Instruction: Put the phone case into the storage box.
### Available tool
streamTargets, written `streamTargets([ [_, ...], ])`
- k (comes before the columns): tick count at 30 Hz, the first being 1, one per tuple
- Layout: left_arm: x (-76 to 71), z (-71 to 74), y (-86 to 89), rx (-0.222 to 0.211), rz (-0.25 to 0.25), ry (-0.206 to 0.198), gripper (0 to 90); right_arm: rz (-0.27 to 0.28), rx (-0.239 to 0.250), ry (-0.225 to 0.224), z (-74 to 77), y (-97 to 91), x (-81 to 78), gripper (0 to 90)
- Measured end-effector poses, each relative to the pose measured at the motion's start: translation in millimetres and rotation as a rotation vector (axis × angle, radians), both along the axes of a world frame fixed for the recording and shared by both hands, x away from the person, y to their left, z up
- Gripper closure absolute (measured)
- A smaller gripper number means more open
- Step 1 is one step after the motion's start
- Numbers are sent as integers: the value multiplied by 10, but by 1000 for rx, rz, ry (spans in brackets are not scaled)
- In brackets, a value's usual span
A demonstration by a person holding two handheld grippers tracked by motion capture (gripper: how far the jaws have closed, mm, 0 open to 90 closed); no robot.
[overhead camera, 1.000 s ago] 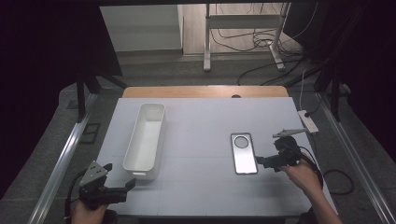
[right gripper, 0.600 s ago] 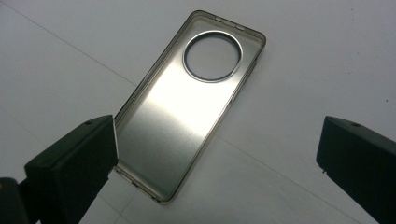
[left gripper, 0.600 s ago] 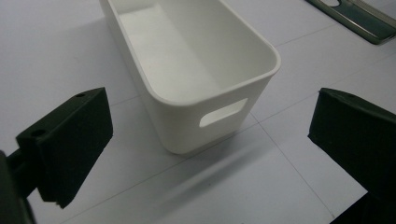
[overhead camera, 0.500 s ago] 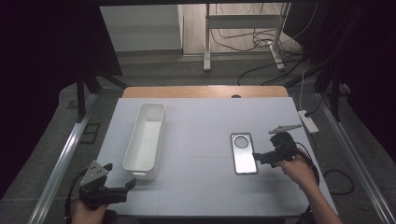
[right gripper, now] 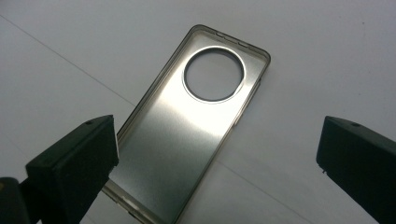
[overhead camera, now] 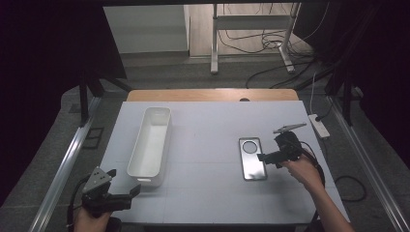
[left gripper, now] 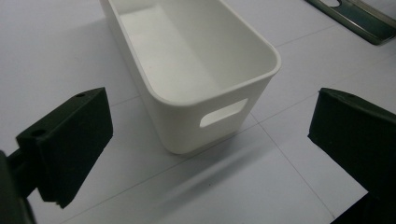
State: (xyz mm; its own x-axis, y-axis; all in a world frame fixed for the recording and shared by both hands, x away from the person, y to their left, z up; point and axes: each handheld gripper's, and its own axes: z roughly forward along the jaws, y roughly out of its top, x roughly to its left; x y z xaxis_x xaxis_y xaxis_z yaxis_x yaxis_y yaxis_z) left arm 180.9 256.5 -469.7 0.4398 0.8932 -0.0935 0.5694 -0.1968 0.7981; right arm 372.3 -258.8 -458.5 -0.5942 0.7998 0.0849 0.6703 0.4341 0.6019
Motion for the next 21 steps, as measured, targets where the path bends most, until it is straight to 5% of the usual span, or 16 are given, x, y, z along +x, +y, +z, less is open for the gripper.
streamTargets([
  [21,3,-1,3,0,1,1,7,-67,-43,81,-158,54,114,0],
])
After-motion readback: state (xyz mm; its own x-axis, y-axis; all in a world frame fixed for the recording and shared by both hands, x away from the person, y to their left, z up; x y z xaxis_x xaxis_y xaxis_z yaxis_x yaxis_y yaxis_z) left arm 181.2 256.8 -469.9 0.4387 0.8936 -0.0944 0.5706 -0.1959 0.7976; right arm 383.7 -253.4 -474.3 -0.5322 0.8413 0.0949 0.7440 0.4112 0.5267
